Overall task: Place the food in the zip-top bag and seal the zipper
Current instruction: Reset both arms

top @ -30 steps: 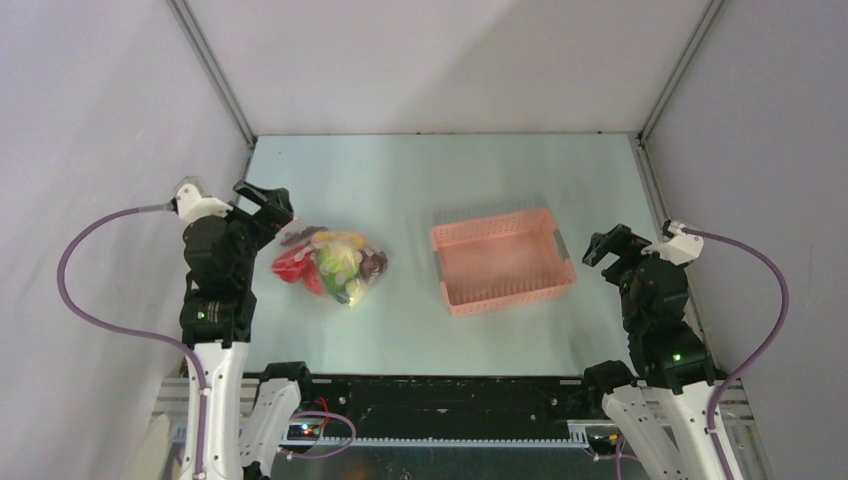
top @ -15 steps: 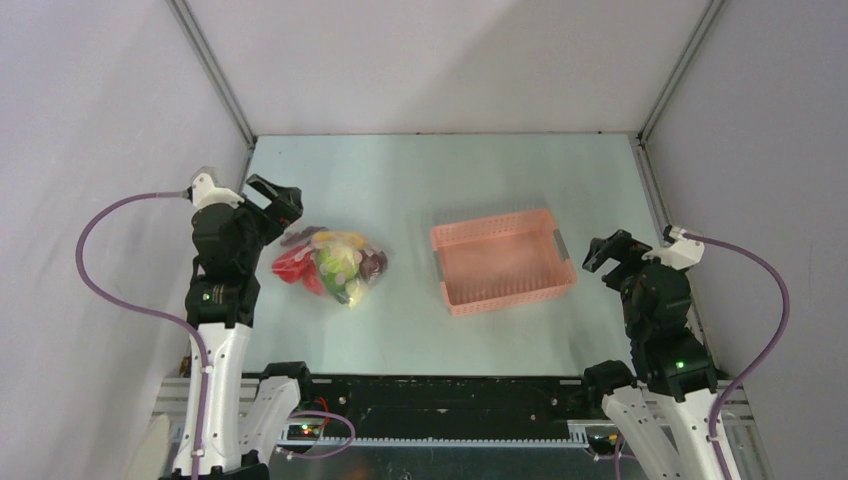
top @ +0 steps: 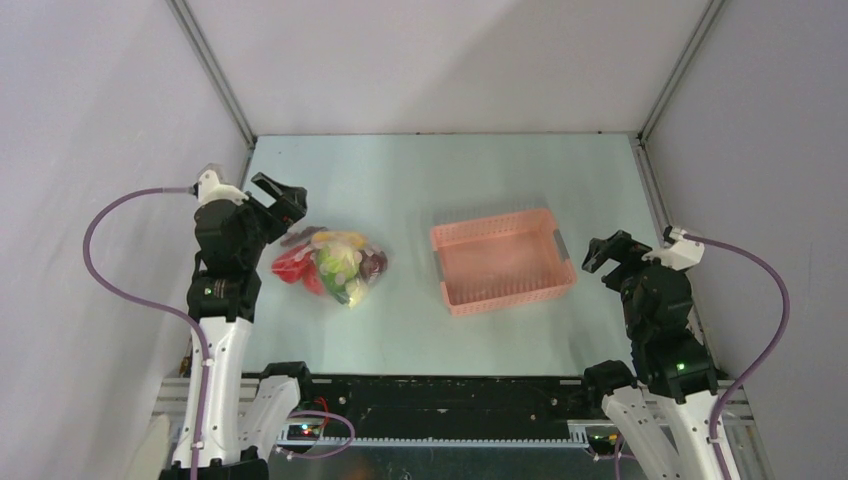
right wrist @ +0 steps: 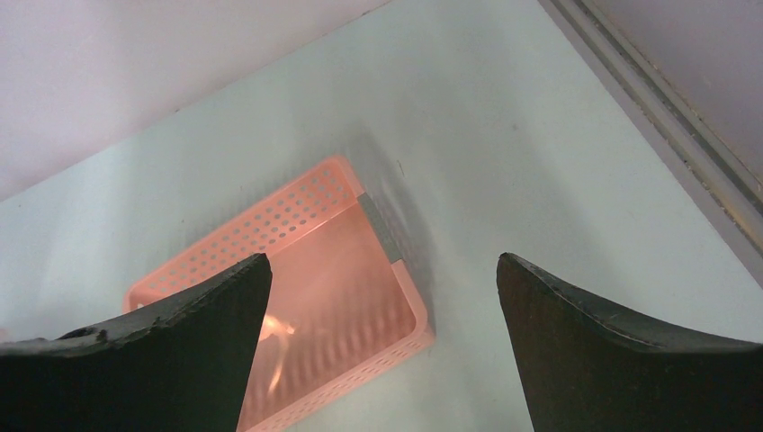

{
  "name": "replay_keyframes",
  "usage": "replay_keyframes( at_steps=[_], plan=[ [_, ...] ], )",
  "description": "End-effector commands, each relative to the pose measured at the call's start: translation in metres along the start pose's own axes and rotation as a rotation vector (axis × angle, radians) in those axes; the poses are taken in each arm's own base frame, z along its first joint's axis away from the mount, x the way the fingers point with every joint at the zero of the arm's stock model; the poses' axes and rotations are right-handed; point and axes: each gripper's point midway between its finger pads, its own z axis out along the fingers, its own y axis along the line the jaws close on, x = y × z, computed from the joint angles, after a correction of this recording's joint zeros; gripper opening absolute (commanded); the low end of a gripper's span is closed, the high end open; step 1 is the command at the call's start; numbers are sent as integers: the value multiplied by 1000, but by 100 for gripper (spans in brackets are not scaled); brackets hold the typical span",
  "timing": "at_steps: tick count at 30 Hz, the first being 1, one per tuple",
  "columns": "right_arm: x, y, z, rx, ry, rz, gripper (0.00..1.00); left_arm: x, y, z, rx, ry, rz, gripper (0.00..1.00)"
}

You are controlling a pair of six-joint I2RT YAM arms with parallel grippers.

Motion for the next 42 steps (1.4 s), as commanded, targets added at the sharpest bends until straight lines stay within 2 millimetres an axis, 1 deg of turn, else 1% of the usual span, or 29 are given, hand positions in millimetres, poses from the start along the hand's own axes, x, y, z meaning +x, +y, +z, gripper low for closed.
replay_keyframes(
  at_steps=[1, 8, 13, 17, 24, 26, 32, 42],
  plan=[
    [-2, 4, 3, -10, 0, -2, 99, 1, -5, 4, 34, 8, -6, 100],
    [-4, 5, 4, -13, -8, -8, 99, -2, -7, 6, 35, -1, -10, 100],
    [-4, 8, 4, -27, -5, -6, 99, 2, -4, 8, 23, 19, -10, 100],
    [-4, 8, 5, -26, -4, -10, 99, -2, -4, 8, 20, 8, -4, 100],
    [-2, 9, 5, -33, 3, -11, 99, 2, -2, 9, 8, 25, 2, 100],
    [-3, 10, 6, -35, -2, -11, 99, 0, -1, 10, 2, 15, -1, 100],
    [-3, 12, 5, -47, 3, -4, 100, 6, 2, 15, -4, 38, -2, 100],
    [1, 12, 4, -48, 17, -6, 99, 6, 5, 18, -22, 44, 3, 100]
  ],
)
